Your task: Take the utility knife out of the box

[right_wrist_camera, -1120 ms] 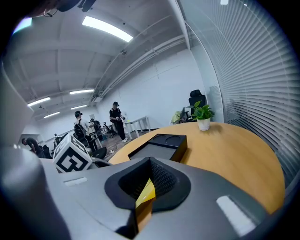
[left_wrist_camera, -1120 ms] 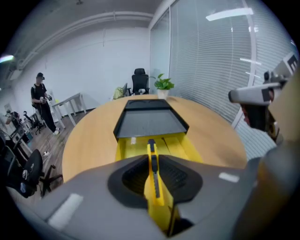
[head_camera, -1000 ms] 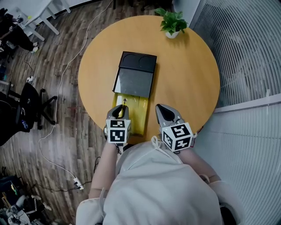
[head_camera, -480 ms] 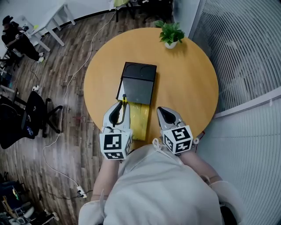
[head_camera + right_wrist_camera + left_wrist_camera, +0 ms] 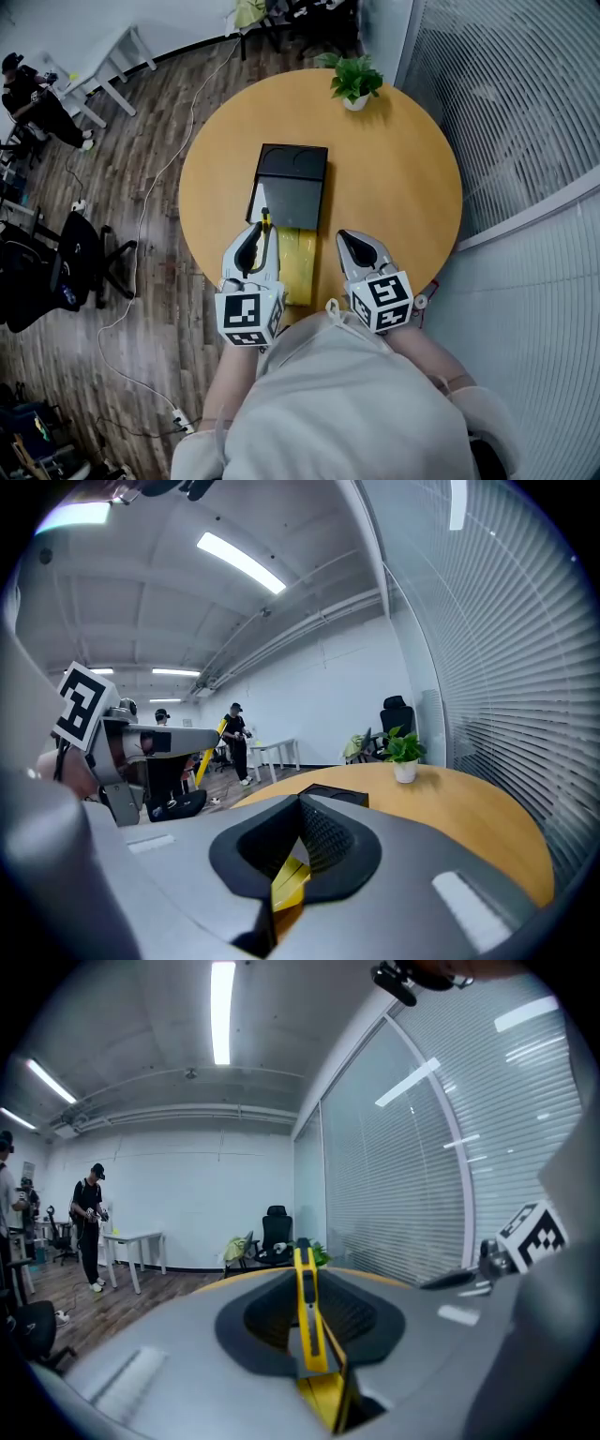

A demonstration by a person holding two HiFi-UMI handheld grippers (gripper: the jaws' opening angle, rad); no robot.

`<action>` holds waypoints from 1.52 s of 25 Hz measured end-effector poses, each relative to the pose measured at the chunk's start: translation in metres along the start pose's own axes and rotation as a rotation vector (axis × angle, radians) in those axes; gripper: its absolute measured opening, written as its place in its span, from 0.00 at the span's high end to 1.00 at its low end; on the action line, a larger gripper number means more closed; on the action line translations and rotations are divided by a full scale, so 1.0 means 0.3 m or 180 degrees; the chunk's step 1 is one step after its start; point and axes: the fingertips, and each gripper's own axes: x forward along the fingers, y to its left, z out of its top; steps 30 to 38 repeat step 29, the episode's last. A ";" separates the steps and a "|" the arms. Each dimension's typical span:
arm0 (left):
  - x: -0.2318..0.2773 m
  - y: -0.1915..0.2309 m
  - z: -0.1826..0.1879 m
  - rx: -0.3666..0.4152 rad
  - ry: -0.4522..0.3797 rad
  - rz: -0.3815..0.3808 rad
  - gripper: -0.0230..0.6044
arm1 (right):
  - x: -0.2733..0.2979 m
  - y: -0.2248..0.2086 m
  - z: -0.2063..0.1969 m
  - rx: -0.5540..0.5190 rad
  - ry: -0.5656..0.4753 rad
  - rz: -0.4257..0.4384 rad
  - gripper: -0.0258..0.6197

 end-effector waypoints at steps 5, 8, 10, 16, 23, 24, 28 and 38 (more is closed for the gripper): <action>-0.011 -0.004 -0.005 -0.0032 -0.0029 -0.0039 0.86 | 0.001 0.016 -0.003 -0.0078 0.0026 0.0015 0.96; -0.012 0.001 -0.006 -0.0074 -0.0036 -0.0038 0.86 | 0.002 0.018 0.000 -0.0068 0.0035 0.0021 0.96; -0.014 0.005 -0.010 -0.0103 -0.0030 -0.0040 0.86 | 0.004 0.017 0.001 -0.0030 0.0036 0.0010 0.96; -0.012 0.003 -0.025 -0.0084 -0.0013 -0.0039 0.86 | 0.011 0.014 -0.008 0.0001 0.0058 -0.0016 0.96; -0.003 -0.012 -0.047 -0.0094 0.0036 -0.0076 0.86 | 0.013 0.001 -0.025 0.0030 0.0101 -0.0042 0.96; -0.002 -0.011 -0.050 -0.0094 0.0040 -0.0073 0.86 | 0.015 0.002 -0.026 0.0027 0.0105 -0.0041 0.96; 0.006 0.003 -0.060 -0.0126 0.0058 -0.0044 0.86 | 0.028 0.005 -0.028 0.0017 0.0112 -0.0032 0.96; 0.009 0.007 -0.062 -0.0135 0.0064 -0.0038 0.86 | 0.031 0.006 -0.028 0.0017 0.0111 -0.0030 0.96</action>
